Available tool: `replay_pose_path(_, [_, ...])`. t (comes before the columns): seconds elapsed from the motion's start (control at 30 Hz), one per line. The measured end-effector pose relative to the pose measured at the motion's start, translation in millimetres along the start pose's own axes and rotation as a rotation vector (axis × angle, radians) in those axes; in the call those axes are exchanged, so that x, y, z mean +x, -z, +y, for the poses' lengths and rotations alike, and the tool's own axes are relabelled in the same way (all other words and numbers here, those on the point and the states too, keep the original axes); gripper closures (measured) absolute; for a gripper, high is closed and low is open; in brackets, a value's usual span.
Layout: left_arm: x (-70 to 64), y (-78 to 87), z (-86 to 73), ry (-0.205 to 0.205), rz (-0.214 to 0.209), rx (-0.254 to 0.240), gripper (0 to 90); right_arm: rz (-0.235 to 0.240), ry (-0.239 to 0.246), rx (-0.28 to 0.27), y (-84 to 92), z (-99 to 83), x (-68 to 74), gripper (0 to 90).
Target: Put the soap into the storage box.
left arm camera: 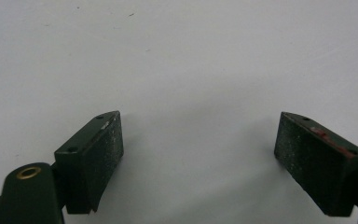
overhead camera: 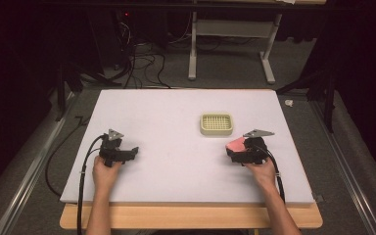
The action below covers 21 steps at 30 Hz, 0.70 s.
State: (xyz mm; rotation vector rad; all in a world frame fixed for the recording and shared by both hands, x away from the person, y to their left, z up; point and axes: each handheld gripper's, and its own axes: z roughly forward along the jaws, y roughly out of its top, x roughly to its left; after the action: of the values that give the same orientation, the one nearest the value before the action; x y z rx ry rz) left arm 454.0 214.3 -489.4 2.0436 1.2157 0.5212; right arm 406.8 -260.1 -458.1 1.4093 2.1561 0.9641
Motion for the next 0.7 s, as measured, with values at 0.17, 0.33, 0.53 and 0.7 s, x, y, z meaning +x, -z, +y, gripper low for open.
replay_pose_path(0.17, [0.0,0.0,0.0,0.000,0.000,0.000,15.9,0.011,0.016,-0.008,4.8,11.7,2.8,13.7])
replay_pose_path(0.33, [0.1,0.0,0.0,-0.001,0.000,0.000,15.9,0.027,0.023,-0.017,6.3,21.7,6.3,13.7])
replay_pose_path(0.53, [0.0,0.0,0.0,0.000,0.000,0.000,15.9,0.040,0.004,-0.024,4.6,28.7,6.5,13.7])
replay_pose_path(0.7, [0.0,0.0,0.0,0.000,0.000,0.000,15.9,0.057,0.007,-0.024,1.3,37.7,8.2,13.7])
